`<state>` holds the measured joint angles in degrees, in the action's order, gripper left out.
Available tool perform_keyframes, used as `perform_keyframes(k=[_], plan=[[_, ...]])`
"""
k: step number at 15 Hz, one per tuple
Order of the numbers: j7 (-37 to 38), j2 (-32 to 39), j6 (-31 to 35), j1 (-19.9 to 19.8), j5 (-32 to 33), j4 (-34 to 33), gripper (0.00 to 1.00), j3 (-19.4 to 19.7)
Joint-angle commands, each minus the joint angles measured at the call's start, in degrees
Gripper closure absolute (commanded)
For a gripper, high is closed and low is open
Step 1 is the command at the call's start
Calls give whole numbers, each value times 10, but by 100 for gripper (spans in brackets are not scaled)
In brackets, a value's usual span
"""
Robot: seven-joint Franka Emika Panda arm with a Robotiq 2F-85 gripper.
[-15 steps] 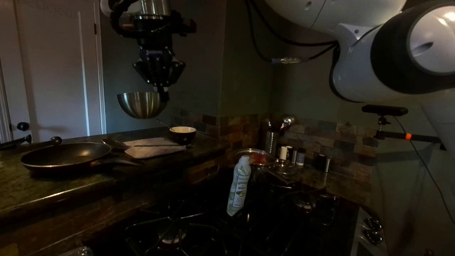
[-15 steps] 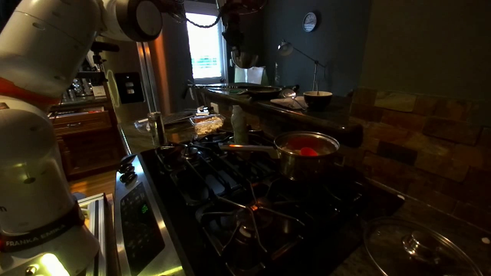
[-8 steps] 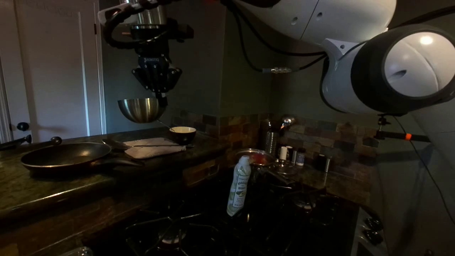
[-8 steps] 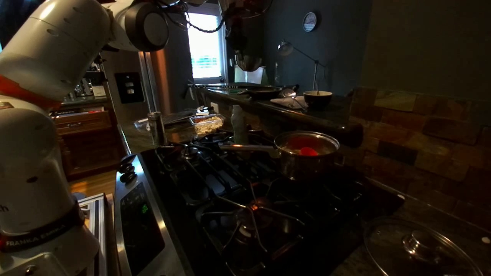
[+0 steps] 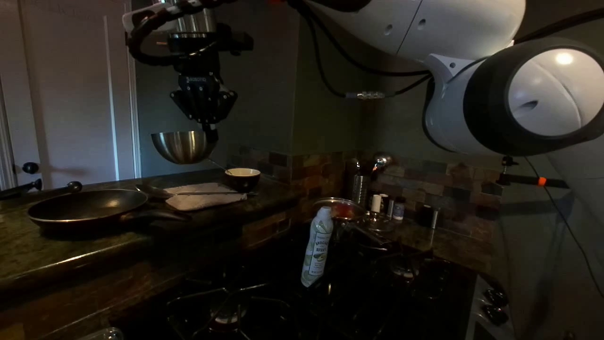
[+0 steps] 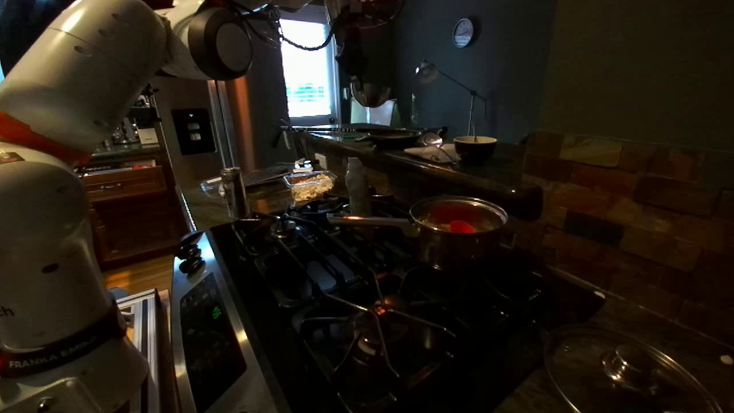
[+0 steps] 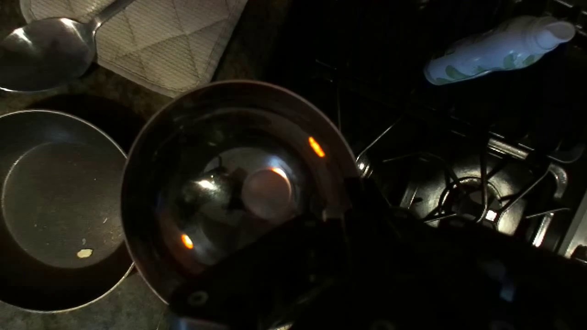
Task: Pick up the bowl on the counter and put it into the pan
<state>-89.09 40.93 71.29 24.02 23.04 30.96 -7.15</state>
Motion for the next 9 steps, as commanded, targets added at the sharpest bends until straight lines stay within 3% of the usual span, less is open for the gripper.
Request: perform_keyframes(k=[1, 3, 4, 9], plan=[[0, 0, 0, 0, 0, 0, 99, 0], [14, 11, 25, 16, 24, -10, 99, 11], [7, 32, 14, 33, 27, -47, 99, 35], [-4, 52, 44, 54, 38, -68, 99, 63]])
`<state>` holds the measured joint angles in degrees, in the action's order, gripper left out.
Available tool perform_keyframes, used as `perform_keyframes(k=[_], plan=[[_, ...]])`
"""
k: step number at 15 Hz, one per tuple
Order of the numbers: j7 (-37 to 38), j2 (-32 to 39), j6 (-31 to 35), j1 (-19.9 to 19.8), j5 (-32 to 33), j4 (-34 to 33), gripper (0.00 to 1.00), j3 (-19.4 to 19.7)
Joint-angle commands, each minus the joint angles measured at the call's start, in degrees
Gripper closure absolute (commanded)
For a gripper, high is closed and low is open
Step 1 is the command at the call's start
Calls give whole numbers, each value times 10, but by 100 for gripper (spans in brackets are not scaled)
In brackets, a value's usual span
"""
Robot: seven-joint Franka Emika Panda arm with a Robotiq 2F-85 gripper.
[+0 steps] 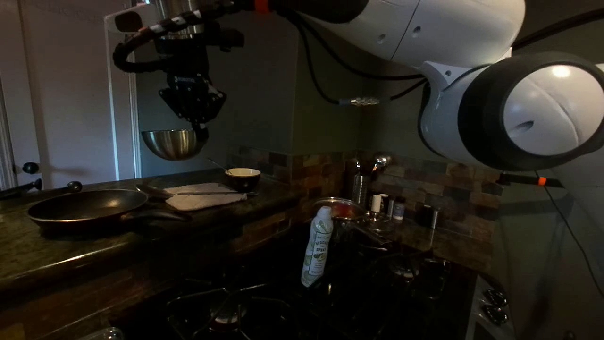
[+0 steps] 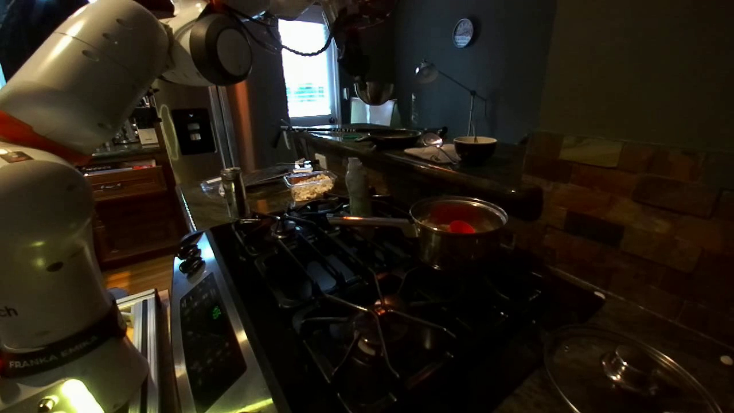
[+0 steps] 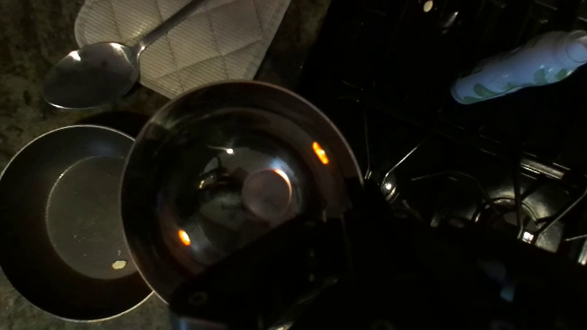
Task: Pick up the bowl on the counter and put it into the pan
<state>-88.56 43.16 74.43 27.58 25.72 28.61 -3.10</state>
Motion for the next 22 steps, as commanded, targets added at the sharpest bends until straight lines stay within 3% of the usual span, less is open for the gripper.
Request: perform_keyframes(k=[1, 11, 18, 22], plan=[[-5, 34, 22, 21, 11, -50, 99, 28], [-15, 37, 2, 22, -4, -55, 99, 37], [-17, 27, 71, 36, 16, -29, 99, 55], [-10, 23, 72, 34, 1, -27, 97, 55]])
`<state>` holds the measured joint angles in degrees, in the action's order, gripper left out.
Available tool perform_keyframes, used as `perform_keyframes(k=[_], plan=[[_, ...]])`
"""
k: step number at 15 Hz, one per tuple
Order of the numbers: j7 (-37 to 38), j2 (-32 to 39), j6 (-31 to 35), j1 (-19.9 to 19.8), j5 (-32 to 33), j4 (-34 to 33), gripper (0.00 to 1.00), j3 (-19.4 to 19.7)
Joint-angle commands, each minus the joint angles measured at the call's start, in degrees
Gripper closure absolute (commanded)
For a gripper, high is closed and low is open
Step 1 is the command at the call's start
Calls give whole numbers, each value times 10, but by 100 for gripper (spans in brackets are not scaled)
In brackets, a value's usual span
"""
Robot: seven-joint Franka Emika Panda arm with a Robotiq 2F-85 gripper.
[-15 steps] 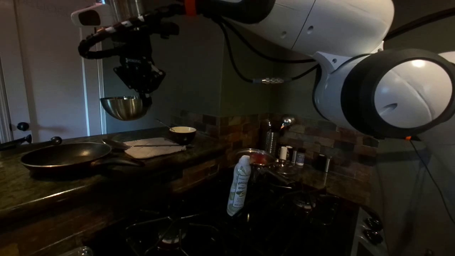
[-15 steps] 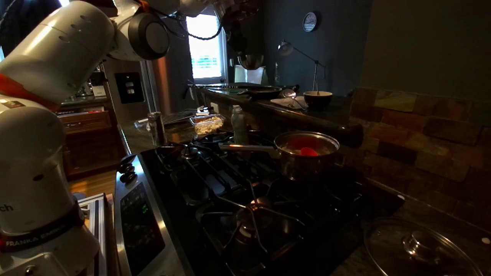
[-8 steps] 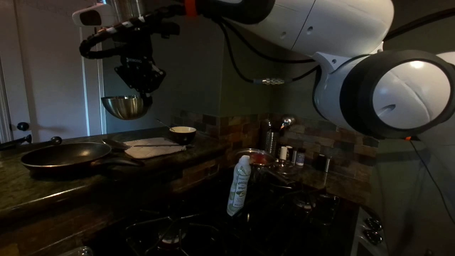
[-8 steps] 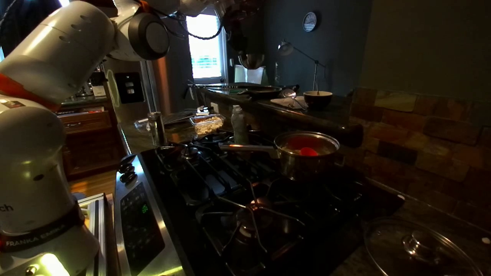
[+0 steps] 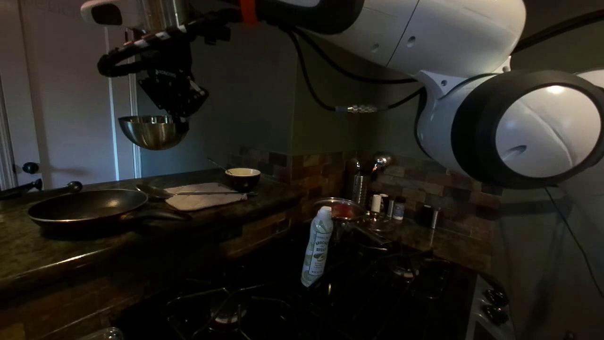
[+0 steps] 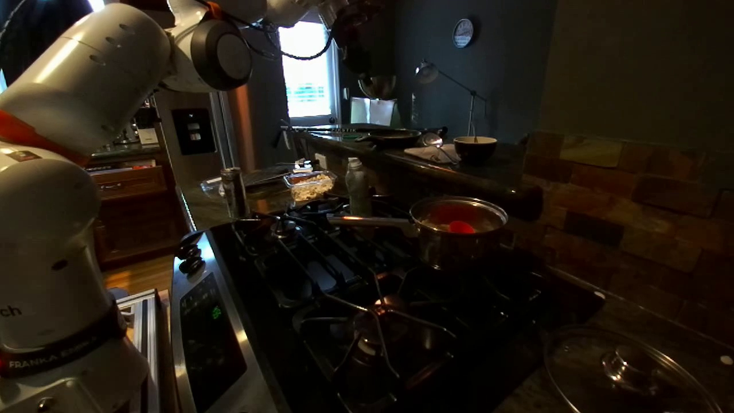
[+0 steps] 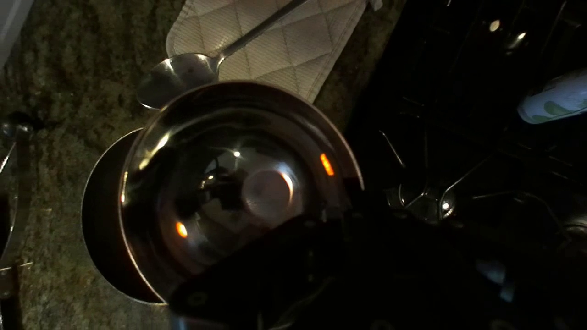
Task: Pick up the bowl on the counter and put it into the pan
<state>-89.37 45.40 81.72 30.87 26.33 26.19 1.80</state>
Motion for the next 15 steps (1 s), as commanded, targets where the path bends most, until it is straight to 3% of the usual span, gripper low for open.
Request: perform_keyframes(k=[1, 8, 15], plan=[[-2, 1, -1, 3, -4, -2, 97, 7], [2, 2, 6, 5, -2, -6, 99, 8], [-20, 15, 121, 31, 3, -6, 99, 8]])
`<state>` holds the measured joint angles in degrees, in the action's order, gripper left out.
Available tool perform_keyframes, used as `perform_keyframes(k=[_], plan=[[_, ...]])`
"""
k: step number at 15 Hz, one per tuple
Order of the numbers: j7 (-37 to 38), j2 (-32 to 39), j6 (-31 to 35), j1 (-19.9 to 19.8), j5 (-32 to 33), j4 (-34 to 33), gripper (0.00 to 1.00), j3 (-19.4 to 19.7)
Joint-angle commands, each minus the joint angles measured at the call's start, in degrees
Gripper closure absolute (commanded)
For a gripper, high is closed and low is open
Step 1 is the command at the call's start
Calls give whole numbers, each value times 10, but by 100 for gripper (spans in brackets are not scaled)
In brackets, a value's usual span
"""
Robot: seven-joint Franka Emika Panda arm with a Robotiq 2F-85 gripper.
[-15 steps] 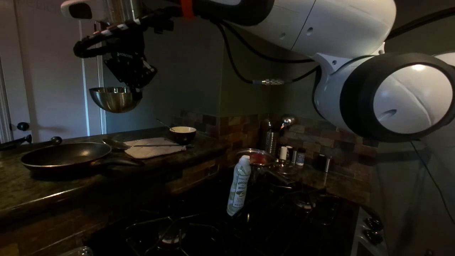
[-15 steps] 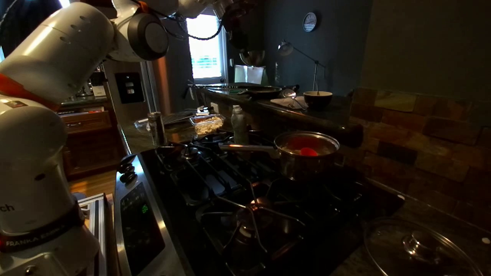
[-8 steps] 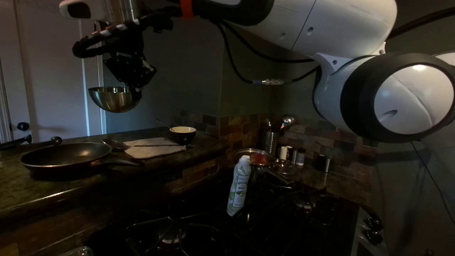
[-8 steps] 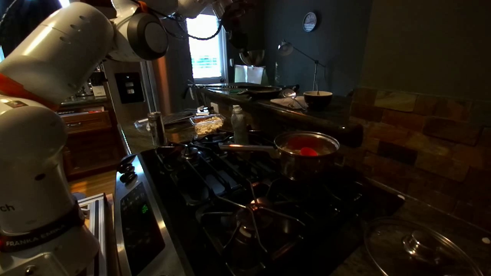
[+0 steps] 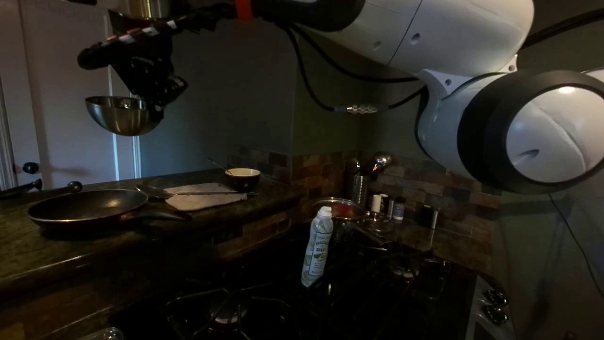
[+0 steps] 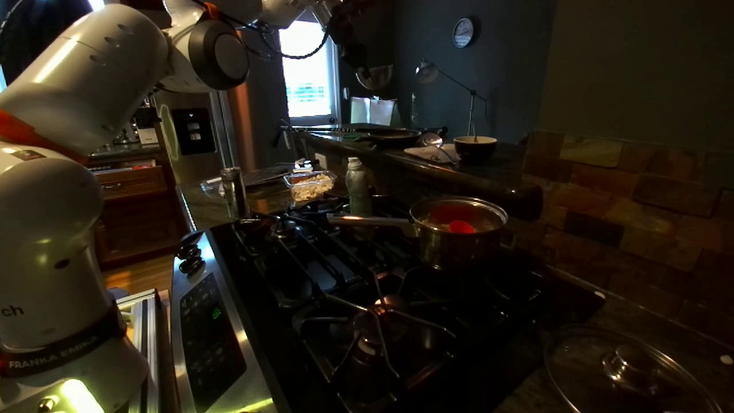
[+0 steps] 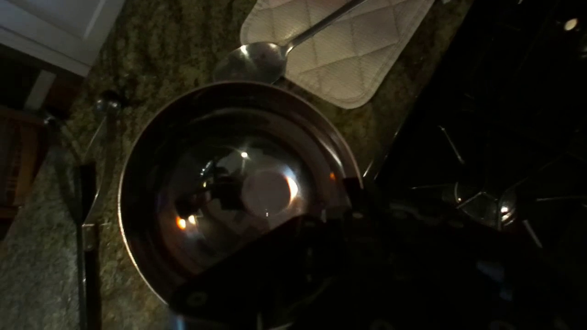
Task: Pick up the bowl on the counter and put it into the pan
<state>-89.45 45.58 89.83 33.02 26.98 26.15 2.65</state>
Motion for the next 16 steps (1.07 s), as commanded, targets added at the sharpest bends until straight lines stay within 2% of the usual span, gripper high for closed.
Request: perform_keyframes(k=[1, 6, 11, 13, 14, 16], plan=[[-28, 19, 50, 4, -18, -5, 99, -9], [-69, 44, 73, -35, -71, -9, 99, -29], [-81, 61, 66, -70, -109, -10, 99, -40], [-96, 59, 48, -70, -116, -8, 99, -45], [-80, 63, 56, -69, -105, -14, 97, -32], [-86, 65, 56, -69, -108, -13, 97, -35]])
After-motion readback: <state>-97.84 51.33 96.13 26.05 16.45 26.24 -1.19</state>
